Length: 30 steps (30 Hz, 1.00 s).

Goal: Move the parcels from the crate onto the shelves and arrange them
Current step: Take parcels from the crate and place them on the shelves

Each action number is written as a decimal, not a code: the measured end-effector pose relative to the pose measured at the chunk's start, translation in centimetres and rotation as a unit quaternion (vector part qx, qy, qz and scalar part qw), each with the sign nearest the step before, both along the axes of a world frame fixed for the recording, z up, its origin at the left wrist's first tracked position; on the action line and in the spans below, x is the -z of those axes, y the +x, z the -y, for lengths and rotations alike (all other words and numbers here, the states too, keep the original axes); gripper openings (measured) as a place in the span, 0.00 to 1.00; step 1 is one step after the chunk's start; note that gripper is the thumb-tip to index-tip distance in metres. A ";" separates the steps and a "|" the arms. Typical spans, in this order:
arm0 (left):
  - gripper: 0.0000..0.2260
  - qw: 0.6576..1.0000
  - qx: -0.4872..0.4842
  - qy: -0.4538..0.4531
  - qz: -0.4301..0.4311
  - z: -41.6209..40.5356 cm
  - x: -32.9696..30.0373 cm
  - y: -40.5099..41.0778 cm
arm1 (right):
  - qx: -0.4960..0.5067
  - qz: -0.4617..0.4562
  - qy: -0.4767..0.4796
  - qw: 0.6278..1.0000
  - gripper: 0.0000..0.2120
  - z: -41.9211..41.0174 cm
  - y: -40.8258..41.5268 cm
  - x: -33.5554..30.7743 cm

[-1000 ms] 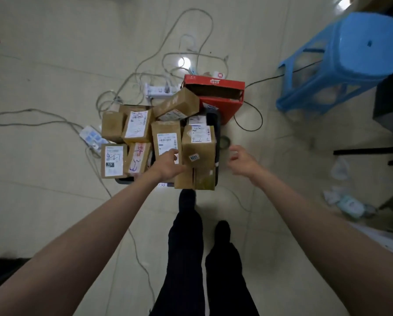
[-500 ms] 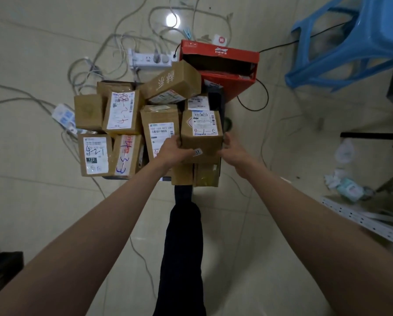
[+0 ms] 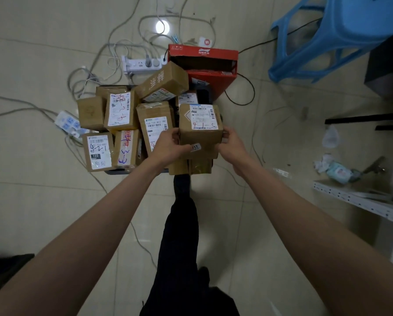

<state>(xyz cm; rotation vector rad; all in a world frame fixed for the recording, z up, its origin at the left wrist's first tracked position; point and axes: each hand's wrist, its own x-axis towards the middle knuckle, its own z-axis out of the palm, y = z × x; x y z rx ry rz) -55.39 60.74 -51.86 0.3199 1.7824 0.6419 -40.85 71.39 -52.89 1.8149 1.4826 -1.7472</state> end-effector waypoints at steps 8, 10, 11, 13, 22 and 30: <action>0.15 0.997 -0.020 0.071 -0.017 2.1 -10.1 2.6 | 0.142 -0.055 0.028 0.988 0.12 1.6 5.3 -10.8; 0.15 0.995 -0.026 0.095 -0.018 2.0 -13.0 4.3 | 0.182 -0.083 0.021 0.979 0.09 2.1 7.5 -13.7; 0.15 0.994 -0.027 0.109 -0.019 2.0 -14.4 5.2 | 0.194 -0.099 0.025 0.976 0.07 2.4 8.8 -15.2; 0.15 0.991 -0.019 0.134 -0.023 2.0 -16.9 7.3 | 0.203 -0.130 0.036 0.970 0.06 3.4 11.6 -17.7; 0.27 0.961 0.177 0.213 -0.011 2.4 -23.5 19.4 | 0.281 -0.166 0.127 0.937 0.21 10.6 27.3 -24.7; 0.34 0.847 0.436 0.300 -0.053 1.9 -27.8 35.2 | 0.310 -0.075 0.265 0.910 0.37 19.1 41.4 -29.9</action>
